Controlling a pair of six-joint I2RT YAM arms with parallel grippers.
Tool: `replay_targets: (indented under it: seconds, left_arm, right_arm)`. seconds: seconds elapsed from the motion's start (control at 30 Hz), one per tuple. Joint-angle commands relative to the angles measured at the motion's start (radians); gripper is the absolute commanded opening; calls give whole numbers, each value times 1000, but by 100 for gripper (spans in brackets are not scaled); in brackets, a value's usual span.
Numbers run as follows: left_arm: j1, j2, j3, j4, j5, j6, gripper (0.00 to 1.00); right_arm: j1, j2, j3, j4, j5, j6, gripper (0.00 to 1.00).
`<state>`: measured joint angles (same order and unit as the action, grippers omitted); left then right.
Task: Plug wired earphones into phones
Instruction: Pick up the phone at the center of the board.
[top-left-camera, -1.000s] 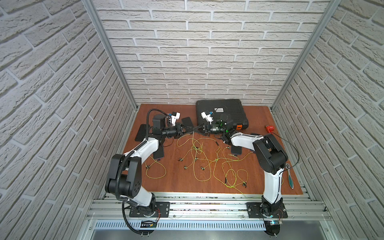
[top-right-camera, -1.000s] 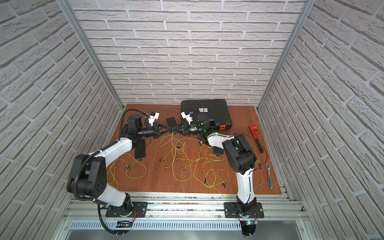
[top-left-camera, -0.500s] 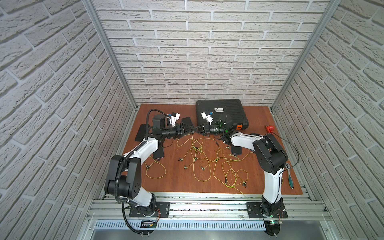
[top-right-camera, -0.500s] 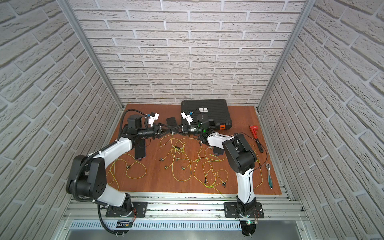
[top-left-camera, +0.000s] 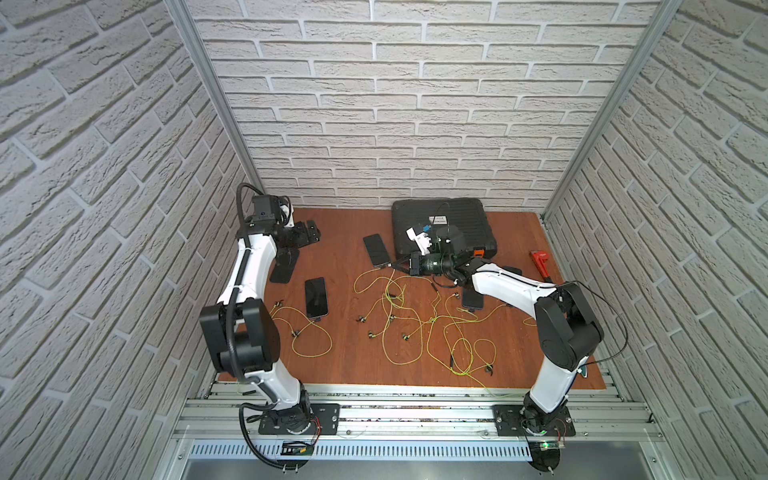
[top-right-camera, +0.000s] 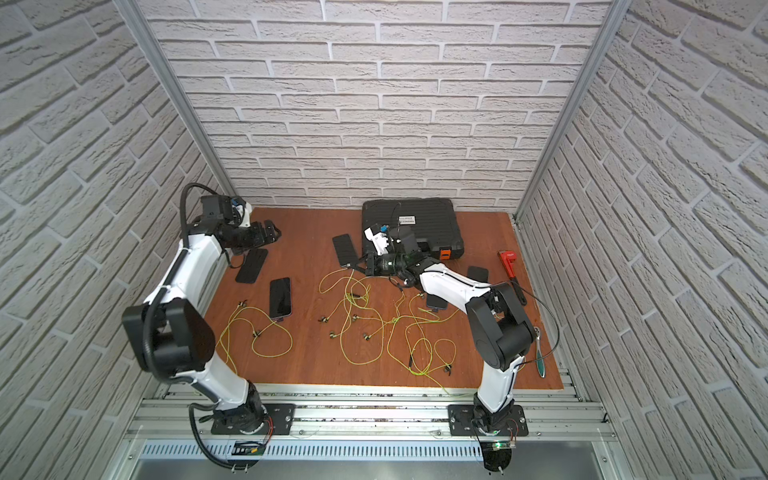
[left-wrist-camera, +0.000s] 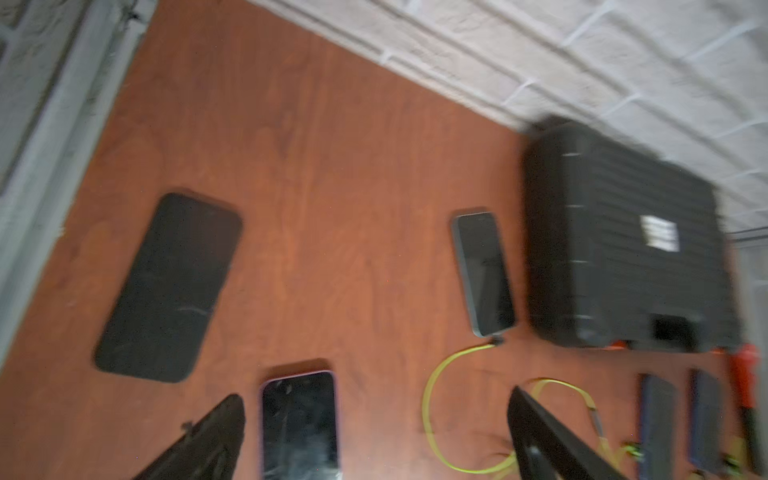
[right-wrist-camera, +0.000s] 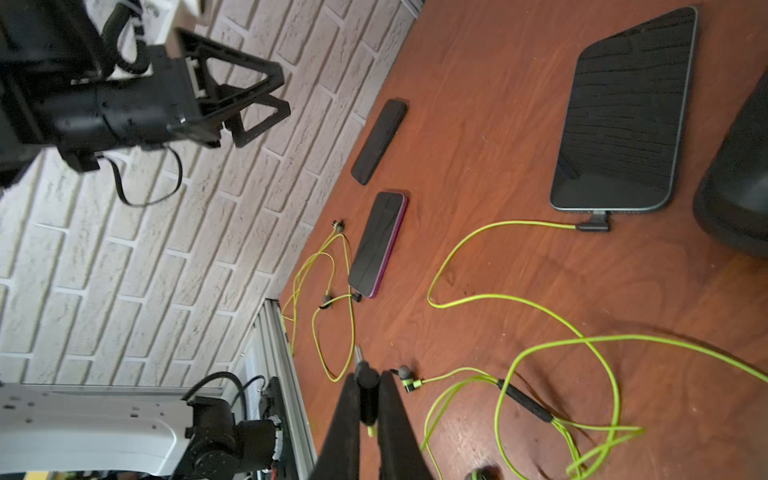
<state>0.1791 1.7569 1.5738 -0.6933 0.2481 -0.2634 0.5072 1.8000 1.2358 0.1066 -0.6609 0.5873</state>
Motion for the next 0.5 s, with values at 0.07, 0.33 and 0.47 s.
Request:
replay_targets:
  seconds: [0.07, 0.33, 0.47]
  left_arm:
    - [99, 240, 135, -112, -104, 156, 98]
    - [113, 459, 350, -180, -227, 271, 98]
    - [114, 549, 422, -206, -244, 305, 98]
  right_arm:
    - [20, -53, -62, -108, 85, -118, 6]
    - [19, -57, -79, -198, 103, -175, 6]
    - [20, -44, -88, -173, 101, -146, 6]
